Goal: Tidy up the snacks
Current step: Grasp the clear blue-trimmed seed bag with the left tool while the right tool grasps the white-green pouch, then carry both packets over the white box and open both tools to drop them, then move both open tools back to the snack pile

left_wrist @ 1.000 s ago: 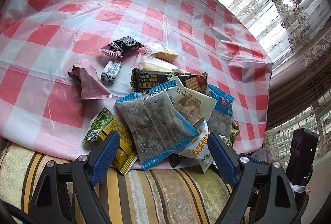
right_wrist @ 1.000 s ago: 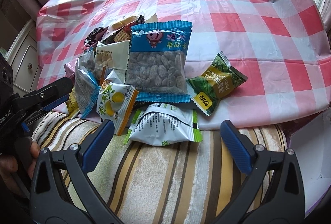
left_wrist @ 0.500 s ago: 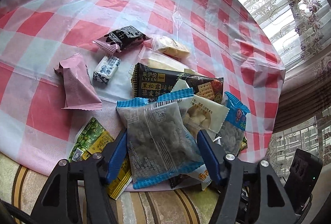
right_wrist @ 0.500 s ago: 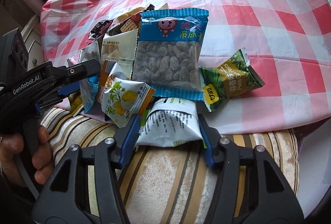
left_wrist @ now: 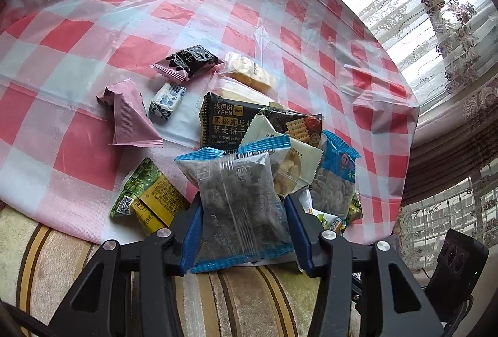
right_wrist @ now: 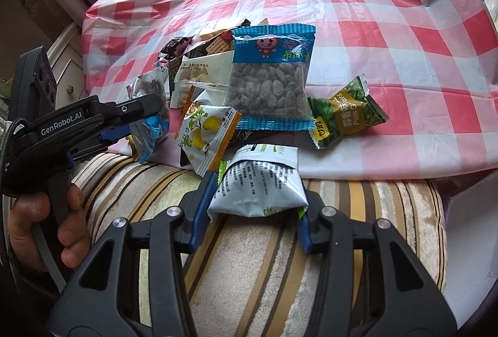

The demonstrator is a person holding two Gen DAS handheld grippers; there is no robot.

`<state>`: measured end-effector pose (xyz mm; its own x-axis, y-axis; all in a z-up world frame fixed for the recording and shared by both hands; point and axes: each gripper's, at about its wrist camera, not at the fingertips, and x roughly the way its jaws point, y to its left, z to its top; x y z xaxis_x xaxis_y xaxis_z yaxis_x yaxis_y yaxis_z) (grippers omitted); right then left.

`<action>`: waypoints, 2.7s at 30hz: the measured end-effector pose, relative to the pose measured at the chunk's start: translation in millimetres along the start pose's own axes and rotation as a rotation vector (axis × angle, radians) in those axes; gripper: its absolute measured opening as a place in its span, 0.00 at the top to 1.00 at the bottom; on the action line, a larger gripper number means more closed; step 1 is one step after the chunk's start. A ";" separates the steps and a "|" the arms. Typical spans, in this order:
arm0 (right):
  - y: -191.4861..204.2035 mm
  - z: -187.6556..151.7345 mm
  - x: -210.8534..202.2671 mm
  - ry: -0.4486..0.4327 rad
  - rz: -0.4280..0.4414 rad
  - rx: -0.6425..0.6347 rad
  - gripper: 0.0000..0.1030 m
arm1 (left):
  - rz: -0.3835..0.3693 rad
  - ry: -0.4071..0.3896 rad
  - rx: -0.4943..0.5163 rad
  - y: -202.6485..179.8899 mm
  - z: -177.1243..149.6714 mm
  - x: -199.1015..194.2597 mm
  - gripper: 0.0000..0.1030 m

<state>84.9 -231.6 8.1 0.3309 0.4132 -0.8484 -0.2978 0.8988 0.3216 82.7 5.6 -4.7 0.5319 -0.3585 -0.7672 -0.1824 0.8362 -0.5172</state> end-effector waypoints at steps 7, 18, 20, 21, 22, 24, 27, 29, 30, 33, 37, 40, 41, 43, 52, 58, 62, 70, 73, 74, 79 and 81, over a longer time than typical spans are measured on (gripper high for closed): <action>-16.3 -7.8 -25.1 -0.065 0.005 0.041 0.51 | 0.014 -0.076 0.063 -15.3 -7.6 -22.6 0.51; -94.6 -31.4 -74.0 -0.150 -0.056 0.228 0.51 | -0.096 -0.021 0.265 -95.7 -39.6 -12.5 0.51; -112.8 -38.2 -82.3 -0.163 -0.065 0.276 0.51 | -0.117 0.005 0.302 -113.2 -49.4 -5.1 0.50; -121.2 -41.3 -85.9 -0.170 -0.074 0.295 0.51 | -0.129 0.020 0.319 -121.2 -53.8 -1.0 0.51; -130.2 -44.4 -89.6 -0.176 -0.085 0.313 0.51 | -0.141 0.036 0.333 -129.0 -58.0 3.6 0.51; -147.1 -51.5 -97.2 -0.188 -0.107 0.349 0.51 | -0.163 0.066 0.363 -144.6 -67.9 12.0 0.51; -174.4 -63.9 -105.7 -0.198 -0.150 0.408 0.51 | -0.199 0.115 0.412 -168.9 -83.0 24.8 0.51; -192.0 -72.8 -109.2 -0.197 -0.182 0.451 0.51 | -0.224 0.152 0.437 -184.4 -90.2 33.8 0.50; -200.1 -77.3 -110.6 -0.197 -0.193 0.470 0.51 | -0.235 0.170 0.450 -192.3 -94.2 38.1 0.50; -220.2 -87.4 -115.6 -0.195 -0.231 0.517 0.51 | -0.260 0.217 0.495 -214.9 -106.6 50.1 0.50; -241.1 -98.8 -121.0 -0.194 -0.268 0.578 0.47 | -0.288 0.274 0.548 -241.7 -123.0 64.9 0.50; -249.6 -103.2 -123.4 -0.195 -0.281 0.602 0.43 | -0.304 0.313 0.588 -257.3 -135.8 72.5 0.50; -251.4 -104.4 -123.7 -0.195 -0.285 0.608 0.41 | -0.310 0.328 0.597 -260.4 -139.3 74.5 0.50; -254.5 -105.5 -123.2 -0.195 -0.282 0.619 0.37 | -0.314 0.354 0.613 -266.0 -145.1 78.8 0.48; -252.8 -103.3 -123.0 -0.193 -0.327 0.625 0.31 | -0.300 0.361 0.609 -264.1 -146.0 79.1 0.36; -239.4 -93.9 -125.0 -0.216 -0.350 0.610 0.27 | -0.286 0.324 0.590 -255.7 -139.1 71.1 0.36; -217.7 -84.1 -129.4 -0.295 -0.380 0.538 0.26 | -0.270 0.285 0.565 -244.4 -129.8 64.2 0.36; -176.4 -54.9 -120.6 -0.283 -0.307 0.370 0.26 | -0.234 0.199 0.473 -202.9 -106.6 40.6 0.36; -159.5 -48.1 -111.8 -0.263 -0.266 0.319 0.26 | -0.227 0.171 0.411 -180.1 -96.5 29.4 0.36; -152.8 -46.0 -108.8 -0.256 -0.266 0.293 0.26 | -0.224 0.160 0.390 -172.0 -93.3 25.1 0.36; -122.8 -38.0 -96.0 -0.224 -0.243 0.188 0.26 | -0.202 0.108 0.270 -131.8 -77.4 7.6 0.36; -113.8 -34.5 -91.2 -0.212 -0.234 0.161 0.26 | -0.189 0.095 0.224 -117.8 -71.8 3.3 0.36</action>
<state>57.8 -376.6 34.3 0.5571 0.1996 -0.8061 -0.0531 0.9773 0.2053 46.6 -123.8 26.4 0.4574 -0.5447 -0.7029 0.1048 0.8179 -0.5657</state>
